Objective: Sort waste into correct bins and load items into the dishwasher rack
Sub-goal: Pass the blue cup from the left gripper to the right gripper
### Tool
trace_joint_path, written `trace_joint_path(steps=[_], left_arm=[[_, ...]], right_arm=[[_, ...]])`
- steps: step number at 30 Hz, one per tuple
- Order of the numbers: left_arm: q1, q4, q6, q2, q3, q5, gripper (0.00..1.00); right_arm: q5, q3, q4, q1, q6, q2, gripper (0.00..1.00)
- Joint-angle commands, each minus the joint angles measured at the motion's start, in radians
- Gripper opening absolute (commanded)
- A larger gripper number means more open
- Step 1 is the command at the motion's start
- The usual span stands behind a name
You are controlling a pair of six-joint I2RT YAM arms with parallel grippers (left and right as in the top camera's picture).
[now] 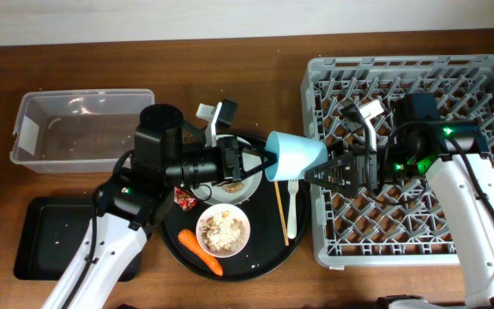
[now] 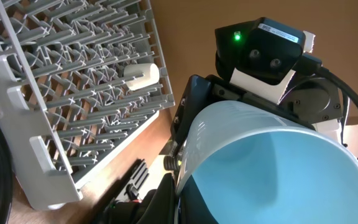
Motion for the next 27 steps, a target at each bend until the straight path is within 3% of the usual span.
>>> trace_joint_path(steps=[1, 8, 13, 17, 21, 23, 27], left_arm=[[0.005, -0.022, -0.006, -0.006, 0.011, -0.048, 0.0], [0.005, -0.032, -0.006, -0.006, 0.011, -0.044, 0.0], [0.005, -0.043, -0.006, -0.005, 0.011, -0.054, 0.0], [0.005, -0.043, -0.006, -0.005, 0.011, -0.064, 0.0], [0.005, -0.044, -0.006, -0.005, 0.011, -0.064, 0.0], [0.005, -0.046, -0.006, -0.005, 0.011, -0.064, 0.0], [0.005, -0.061, -0.006, -0.005, 0.011, -0.064, 0.0]], right_arm=[[-0.065, 0.019, 0.008, 0.008, -0.011, -0.011, 0.8], [-0.065, 0.019, 0.033, 0.008, -0.01, -0.011, 0.79], [-0.065, 0.019, 0.034, 0.008, -0.011, -0.011, 0.66], [-0.065, 0.019, 0.034, 0.008, -0.011, -0.011, 0.63], [-0.065, 0.019, 0.035, 0.008, -0.011, -0.011, 0.64], [-0.065, 0.019, 0.049, 0.008, -0.01, -0.011, 0.75], [-0.065, 0.019, 0.075, 0.008, -0.01, -0.011, 0.77]])
